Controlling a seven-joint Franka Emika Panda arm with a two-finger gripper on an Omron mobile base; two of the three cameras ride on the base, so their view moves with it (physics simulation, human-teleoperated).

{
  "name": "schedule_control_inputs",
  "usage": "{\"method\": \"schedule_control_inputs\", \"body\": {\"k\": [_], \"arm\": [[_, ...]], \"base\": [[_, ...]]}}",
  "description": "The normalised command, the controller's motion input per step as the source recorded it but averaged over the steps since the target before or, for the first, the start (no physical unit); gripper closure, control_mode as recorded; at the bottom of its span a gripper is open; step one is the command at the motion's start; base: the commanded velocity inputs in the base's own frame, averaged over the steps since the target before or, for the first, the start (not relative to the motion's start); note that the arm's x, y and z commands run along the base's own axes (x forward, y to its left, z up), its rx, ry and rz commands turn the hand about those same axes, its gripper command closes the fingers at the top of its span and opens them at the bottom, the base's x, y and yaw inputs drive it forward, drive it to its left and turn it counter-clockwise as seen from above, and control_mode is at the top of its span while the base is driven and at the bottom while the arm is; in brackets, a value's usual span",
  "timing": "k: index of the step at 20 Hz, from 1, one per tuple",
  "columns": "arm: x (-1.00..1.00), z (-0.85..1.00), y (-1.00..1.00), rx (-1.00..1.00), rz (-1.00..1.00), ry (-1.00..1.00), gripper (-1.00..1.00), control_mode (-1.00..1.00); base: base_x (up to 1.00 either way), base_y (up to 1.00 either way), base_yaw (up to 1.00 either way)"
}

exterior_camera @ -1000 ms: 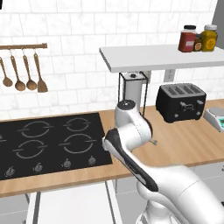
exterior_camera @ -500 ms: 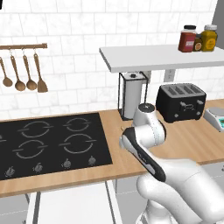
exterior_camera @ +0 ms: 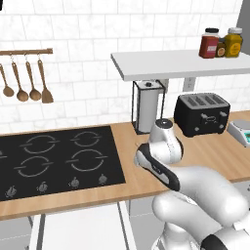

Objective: Pick the rolling pin from the drawer and place it on the counter.

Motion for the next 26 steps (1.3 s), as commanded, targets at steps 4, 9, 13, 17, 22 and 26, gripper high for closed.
{"method": "schedule_control_inputs", "body": {"k": [4, 9, 13, 17, 22, 26], "arm": [[0.29, -0.26, -0.11, 0.04, 0.0, 0.0, 1.0, -1.0], [0.43, -0.2, -0.03, 0.01, 0.0, 0.0, 1.0, -1.0], [0.36, -0.16, -0.01, 0.0, 0.0, 0.0, 1.0, -1.0], [0.25, -0.12, -0.01, 0.0, 0.0, 0.0, -1.0, -1.0], [0.06, -0.01, 0.0, 0.0, 0.0, 0.0, -1.0, -1.0], [0.0, 0.01, 0.0, 0.0, 0.0, 0.0, -1.0, -1.0]], "base": [[0.0, 0.0, 0.0], [0.0, 0.0, 0.0], [0.0, 0.0, 0.0], [0.0, 0.0, 0.0], [0.0, 0.0, 0.0], [0.0, 0.0, 0.0]]}}
